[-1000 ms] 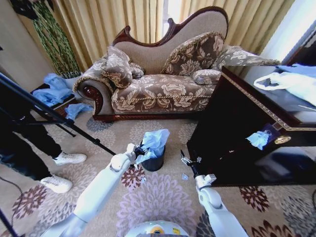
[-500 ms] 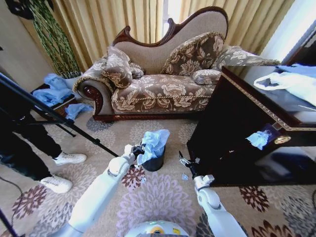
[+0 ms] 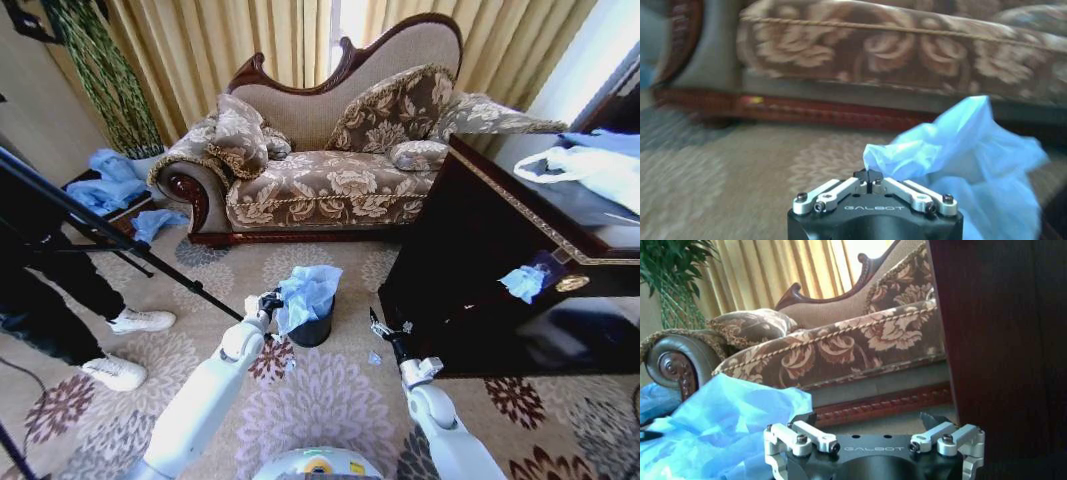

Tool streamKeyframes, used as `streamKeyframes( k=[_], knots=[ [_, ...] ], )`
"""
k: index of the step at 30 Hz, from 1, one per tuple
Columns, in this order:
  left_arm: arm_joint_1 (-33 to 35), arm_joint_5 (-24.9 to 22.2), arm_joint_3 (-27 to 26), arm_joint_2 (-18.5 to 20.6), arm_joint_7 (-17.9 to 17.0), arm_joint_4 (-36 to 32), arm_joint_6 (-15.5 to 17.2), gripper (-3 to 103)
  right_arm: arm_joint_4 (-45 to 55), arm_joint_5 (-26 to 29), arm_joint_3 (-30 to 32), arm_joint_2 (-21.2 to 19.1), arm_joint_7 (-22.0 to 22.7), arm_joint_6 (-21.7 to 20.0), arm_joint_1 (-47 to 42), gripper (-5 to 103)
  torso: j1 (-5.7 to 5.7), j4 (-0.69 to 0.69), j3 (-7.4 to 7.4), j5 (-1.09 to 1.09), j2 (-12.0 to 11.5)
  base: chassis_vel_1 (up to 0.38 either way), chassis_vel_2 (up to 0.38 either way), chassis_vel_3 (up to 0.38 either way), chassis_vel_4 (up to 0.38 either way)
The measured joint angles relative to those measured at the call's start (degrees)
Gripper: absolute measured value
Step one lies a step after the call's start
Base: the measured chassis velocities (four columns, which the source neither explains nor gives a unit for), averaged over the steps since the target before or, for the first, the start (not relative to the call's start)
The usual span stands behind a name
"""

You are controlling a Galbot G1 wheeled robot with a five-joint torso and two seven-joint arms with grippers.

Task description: Place a garbage bag over the trash bin.

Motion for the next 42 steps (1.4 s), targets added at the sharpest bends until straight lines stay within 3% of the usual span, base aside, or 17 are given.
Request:
streamKeyframes(
  k=[1,5,8,13,23,29,31,32,34,35,37,42],
  knots=[
    [0.0,0.0,0.0,0.0,0.0,0.0,0.0,0,0.0,0.0,0.0,0.0,0.0,0.0,0.0,100,0.0,0.0,0.0,0.0,0.0,0.0,0.0,0.0,0.0],
    [2.4,-2.5,-3.7,-1.6,-4.1,4.0,-5.7,0,-0.1,-0.1,0.0,0.0,-0.1,0.1,-0.2,100,0.0,0.04,0.0,-0.01,0.0,0.0,0.0,0.0,0.0],
    [2.7,-4.1,-5.6,-2.6,-4.5,8.2,-7.7,0,0.0,-0.2,0.0,-0.1,-0.1,0.1,-0.3,100,0.0,0.04,0.0,0.0,0.0,0.0,0.0,0.0,0.0],
    [0.9,-6.7,-6.0,-3.8,-3.4,15.3,-11.5,0,0.5,-0.6,-0.6,-0.1,-0.1,0.1,-0.7,100,0.0,0.03,0.0,0.0,0.0,0.0,0.0,0.0,0.0],
    [-1.9,-7.3,-4.0,-4.2,-0.1,17.9,-13.4,0,2.3,-1.4,-2.4,0.0,0.3,-0.5,-1.1,100,0.01,0.02,0.0,-0.01,0.0,0.0,0.0,0.0,0.0],
    [-1.4,-6.4,-3.5,-3.9,0.5,14.5,-12.9,0,6.7,-0.5,-8.6,0.4,8.9,-3.3,0.4,100,0.01,0.03,0.0,-0.01,0.0,0.0,0.0,0.0,0.0],
    [-1.2,-5.6,-3.4,-3.8,0.8,13.5,-12.4,0,7.9,-0.3,-13.6,0.6,15.8,-4.6,2.4,100,0.01,0.03,0.0,0.0,0.0,0.0,0.0,0.0,0.0],
    [-1.2,-5.6,-3.4,-3.8,0.8,13.5,-12.4,0,7.9,-0.3,-13.6,0.6,15.8,-4.6,2.4,100,0.01,0.03,0.0,0.0,0.0,0.0,0.0,0.0,0.0],
    [-1.5,-5.2,-3.2,-3.8,1.0,13.9,-12.3,0,7.3,-0.5,-18.5,0.5,21.8,-5.0,5.6,100,0.01,0.03,0.0,-0.01,0.0,0.0,0.0,0.0,0.0],
    [-1.5,-5.2,-3.2,-3.8,1.0,13.9,-12.3,0,7.3,-0.5,-18.5,0.5,21.8,-5.0,5.6,100,0.01,0.03,0.0,-0.01,0.0,0.0,0.0,0.0,0.0],
    [-1.9,-4.6,-2.9,-3.9,1.3,14.7,-12.3,0,5.4,-0.8,-24.3,0.4,26.1,-5.3,10.1,100,0.01,0.04,0.0,-0.02,0.0,0.0,0.0,0.0,0.0],
    [-2.2,-4.4,-2.2,-4.0,1.7,15.6,-12.4,0,3.4,-3.0,-30.3,0.2,27.0,-6.1,12.3,100,0.01,0.05,0.0,-0.01,0.0,0.0,0.0,0.0,0.0]
  ],
)
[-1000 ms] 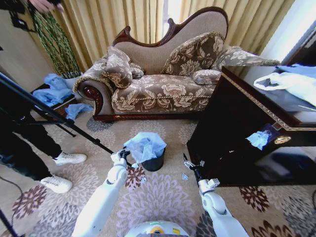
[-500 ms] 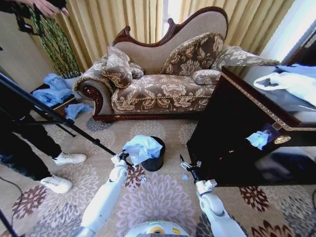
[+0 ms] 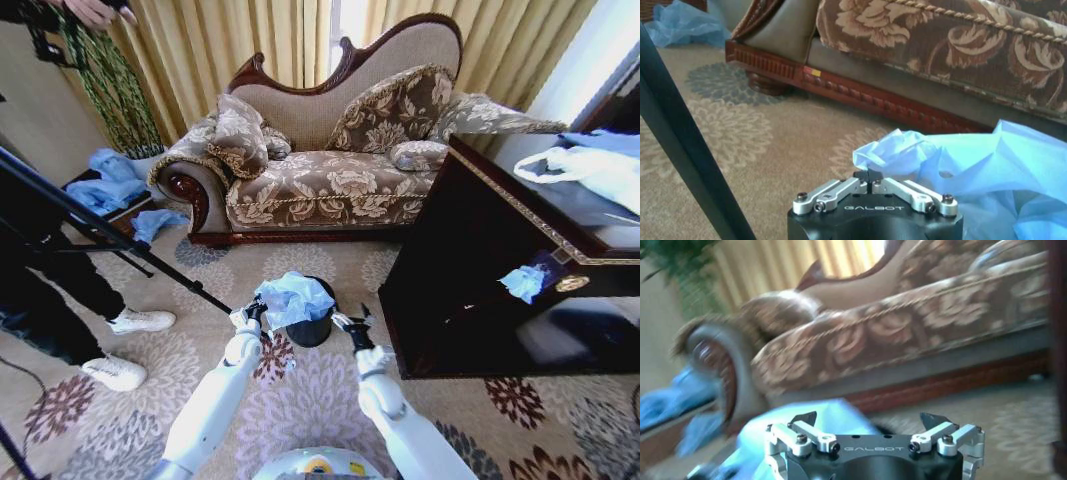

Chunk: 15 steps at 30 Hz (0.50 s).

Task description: Place a garbage bag over the trash bin.

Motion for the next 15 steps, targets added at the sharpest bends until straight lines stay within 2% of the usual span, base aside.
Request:
streamKeyframes(
  k=[3,6,15],
  knots=[
    [-0.1,0.3,0.4,-0.2,0.6,0.4,0.0,0,-1.8,-3.9,-3.3,-0.3,-0.1,0.0,0.2,100,0.0,-0.05,0.0,-0.01,0.0,0.0,0.0,0.0,0.0],
    [0.4,0.6,0.4,-0.2,1.0,0.3,0.0,0,-5.2,-8.6,-4.9,1.1,-0.1,0.7,1.4,100,0.0,-0.02,0.0,-0.02,0.0,0.0,0.0,0.0,0.0],
    [1.3,0.7,0.2,0.2,2.0,-0.7,0.0,0,-10.5,-12.6,-5.7,4.9,2.8,1.1,5.8,100,0.0,-0.01,0.0,0.0,0.0,0.0,0.0,0.0,0.0]
  ],
)
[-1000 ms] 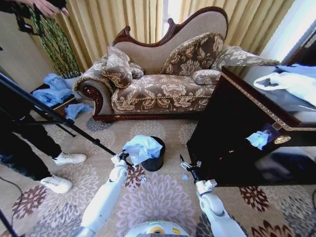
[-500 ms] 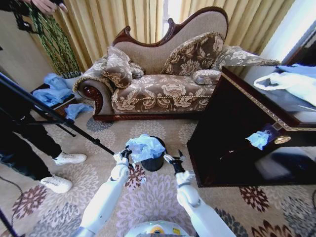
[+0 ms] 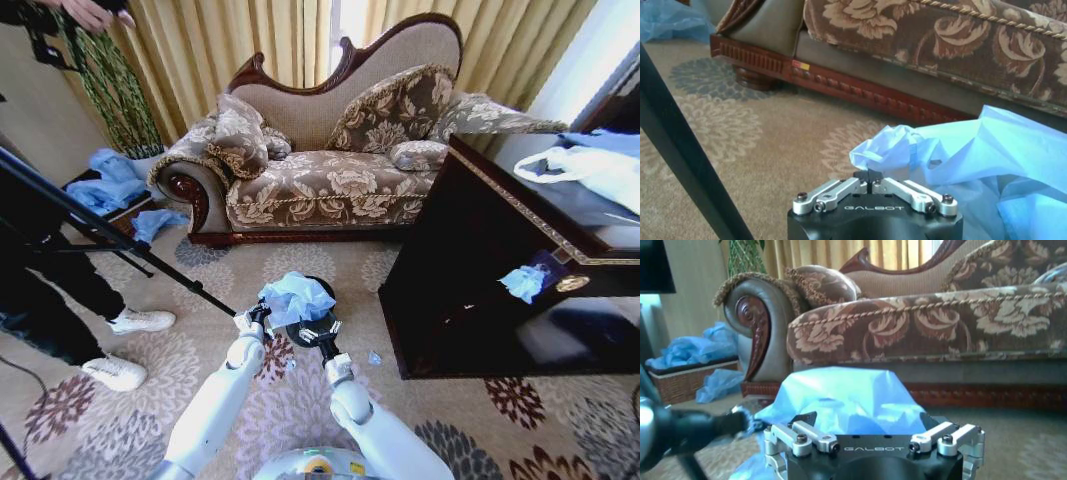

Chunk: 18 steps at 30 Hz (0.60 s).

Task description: Place a garbage bag over the trash bin.

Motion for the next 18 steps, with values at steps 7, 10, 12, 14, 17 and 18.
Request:
streamKeyframes(
  k=[7,10,12,14,17,18],
  knots=[
    [0.5,0.6,0.1,-0.3,0.7,-0.4,-0.1,0,-3.3,-2.4,-0.5,2.4,2.2,0.2,3.1,100,0.0,0.0,0.0,0.0,0.0,0.0,0.0,0.0,0.0],
    [0.5,0.7,0.1,-0.3,0.9,-0.6,-0.2,0,-5.0,-3.2,-0.7,3.2,3.0,0.8,4.0,100,0.0,-0.01,0.0,0.0,0.0,0.0,0.0,0.0,0.0],
    [0.6,0.7,0.1,-0.3,1.2,-0.8,-0.2,0,-7.5,-4.0,-0.8,4.4,4.1,1.3,6.0,100,0.0,-0.01,0.0,0.0,0.0,0.0,0.0,0.0,0.0],
    [0.6,0.7,0.1,-0.2,1.3,-0.9,-0.2,0,-8.2,-4.1,-0.8,4.8,4.4,1.4,6.7,100,0.0,-0.01,0.0,0.0,0.0,0.0,0.0,0.0,0.0],
    [0.8,0.6,0.1,-0.2,1.5,-1.1,-0.2,0,-9.7,-4.2,-1.0,5.7,4.9,1.4,9.0,100,0.0,0.0,0.0,0.01,0.0,0.0,0.0,0.0,0.0],
    [0.9,0.6,0.1,-0.2,1.5,-1.2,-0.2,0,-10.3,-4.2,-1.2,5.9,5.0,1.4,10.0,100,0.0,-0.01,0.0,0.0,0.0,0.0,0.0,0.0,0.0]
  ],
)
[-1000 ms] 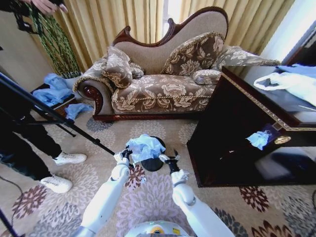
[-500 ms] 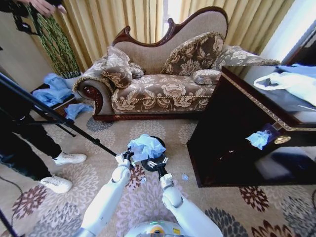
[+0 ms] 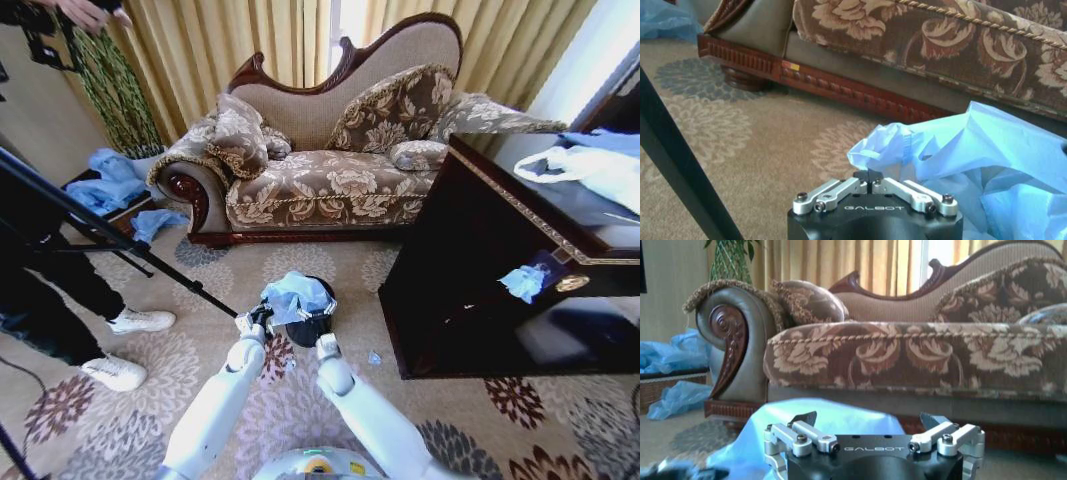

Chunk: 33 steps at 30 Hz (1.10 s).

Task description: Place a garbage bag over the trash bin.

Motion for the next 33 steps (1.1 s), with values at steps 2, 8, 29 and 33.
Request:
streamKeyframes(
  k=[2,8,29,33],
  knots=[
    [0.2,0.0,0.0,0.0,0.1,-0.3,-0.1,0,-1.3,0.0,-0.6,0.4,0.1,-0.1,2.0,100,0.0,0.0,0.0,0.0,0.0,0.0,0.0,0.0,0.0],
    [0.6,-0.1,0.0,0.0,0.3,-0.6,-0.3,0,-4.2,-0.1,-0.8,0.8,0.0,0.1,4.1,100,0.0,0.0,0.0,0.0,0.0,0.0,0.0,0.0,0.0],
    [1.3,-0.3,-0.1,0.4,1.2,-1.1,-0.9,0,-3.7,0.5,-3.5,-1.0,0.4,-0.5,3.2,100,-0.01,0.0,-0.01,0.0,0.0,0.0,0.0,0.0,0.0],
    [1.8,-0.3,-0.1,0.5,1.3,-1.4,-1.2,0,-5.4,1.3,-4.8,-0.5,0.7,-0.5,6.5,100,-0.01,0.01,-0.01,0.0,0.0,0.0,0.0,0.0,0.0]
  ],
)
